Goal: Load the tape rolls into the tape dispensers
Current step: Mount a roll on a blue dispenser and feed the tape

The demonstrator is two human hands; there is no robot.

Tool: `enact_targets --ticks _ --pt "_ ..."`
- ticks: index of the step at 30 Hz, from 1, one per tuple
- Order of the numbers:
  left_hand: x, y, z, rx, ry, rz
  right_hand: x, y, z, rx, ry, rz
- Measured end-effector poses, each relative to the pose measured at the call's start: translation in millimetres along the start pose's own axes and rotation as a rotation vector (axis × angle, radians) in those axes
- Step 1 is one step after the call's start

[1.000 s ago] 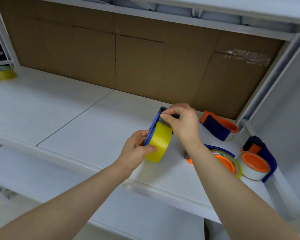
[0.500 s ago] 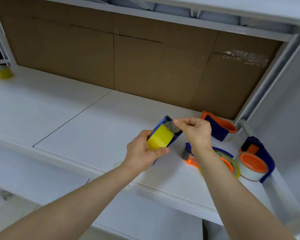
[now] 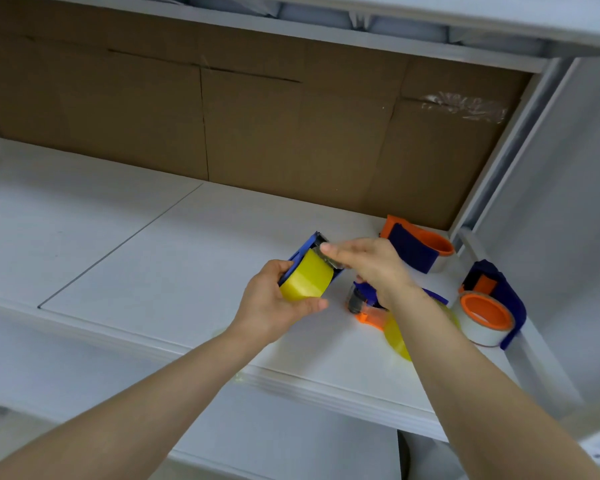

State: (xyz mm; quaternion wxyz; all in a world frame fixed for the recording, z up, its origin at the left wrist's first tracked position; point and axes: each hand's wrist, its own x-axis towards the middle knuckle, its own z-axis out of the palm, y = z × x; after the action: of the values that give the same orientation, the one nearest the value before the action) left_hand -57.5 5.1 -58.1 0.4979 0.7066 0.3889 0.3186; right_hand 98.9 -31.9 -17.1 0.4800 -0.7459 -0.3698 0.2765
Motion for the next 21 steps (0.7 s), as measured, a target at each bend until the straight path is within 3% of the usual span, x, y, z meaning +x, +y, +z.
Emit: enact_targets --ticks 3,8,21 --pt "0 -1 -1 0.024 -0.009 0.004 2 5 10 -0.012 0.108 -0.139" --pt "1 0 0 0.087 0.020 -0.016 13 15 13 -0.143 0.188 -0.064" --pt "14 11 0 0.249 0.094 -0.118 24 22 1 -0.075 0.074 0.137"
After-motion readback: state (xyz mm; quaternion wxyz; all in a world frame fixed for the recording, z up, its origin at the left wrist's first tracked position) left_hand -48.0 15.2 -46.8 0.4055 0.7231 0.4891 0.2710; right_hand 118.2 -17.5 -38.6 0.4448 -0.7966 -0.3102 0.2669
